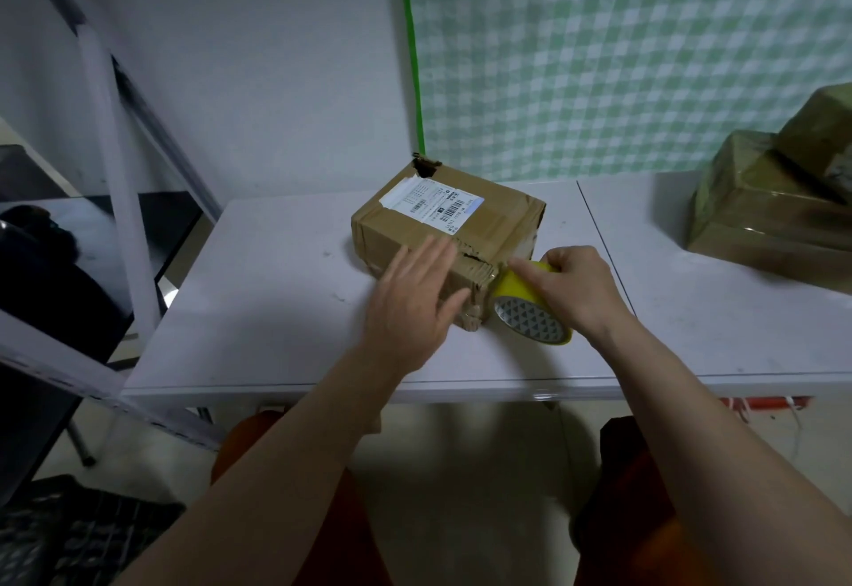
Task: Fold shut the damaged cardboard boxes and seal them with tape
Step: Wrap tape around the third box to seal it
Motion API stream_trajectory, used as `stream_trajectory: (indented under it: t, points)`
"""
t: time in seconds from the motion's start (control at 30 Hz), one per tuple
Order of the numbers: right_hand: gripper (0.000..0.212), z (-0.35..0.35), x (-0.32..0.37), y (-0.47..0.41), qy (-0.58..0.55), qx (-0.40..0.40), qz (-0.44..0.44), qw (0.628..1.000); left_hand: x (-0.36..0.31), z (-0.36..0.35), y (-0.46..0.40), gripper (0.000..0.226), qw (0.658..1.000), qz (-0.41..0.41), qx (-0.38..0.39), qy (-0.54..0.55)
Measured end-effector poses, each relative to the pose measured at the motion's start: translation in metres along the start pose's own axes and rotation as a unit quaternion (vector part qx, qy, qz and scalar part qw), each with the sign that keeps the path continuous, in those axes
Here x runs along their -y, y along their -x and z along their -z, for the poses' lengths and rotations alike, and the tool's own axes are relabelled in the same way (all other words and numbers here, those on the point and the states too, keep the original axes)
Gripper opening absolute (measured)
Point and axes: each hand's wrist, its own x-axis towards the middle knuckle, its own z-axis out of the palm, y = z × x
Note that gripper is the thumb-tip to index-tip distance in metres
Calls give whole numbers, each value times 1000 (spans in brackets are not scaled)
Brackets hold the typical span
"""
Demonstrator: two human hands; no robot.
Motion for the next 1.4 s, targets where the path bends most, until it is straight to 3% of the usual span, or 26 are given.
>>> stream_trajectory:
  t: [0.13, 0.3, 0.43, 0.73, 0.97, 1.4]
  points:
    - [53, -4, -1, -2, 5, -5, -2, 1000, -6, 6, -6, 62, 998, 52, -7, -16]
    - [49, -7, -4, -1, 4, -6, -4, 1000, -22, 1, -2, 47, 998, -61, -2, 32]
    - [45, -5, -9, -1, -29, 2, -2, 1000, -20, 1, -1, 49, 995, -88, 9, 43]
    - [44, -7, -9, -2, -42, 13, -8, 999, -18, -2, -4, 70, 998, 51, -5, -34]
    - [43, -8, -5, -2, -25, 9, -5, 1000, -32, 4, -1, 57, 995, -82, 21, 49]
    - [43, -11, -6, -3, -29, 25, -13, 999, -27, 9, 4, 68, 996, -67, 58, -13]
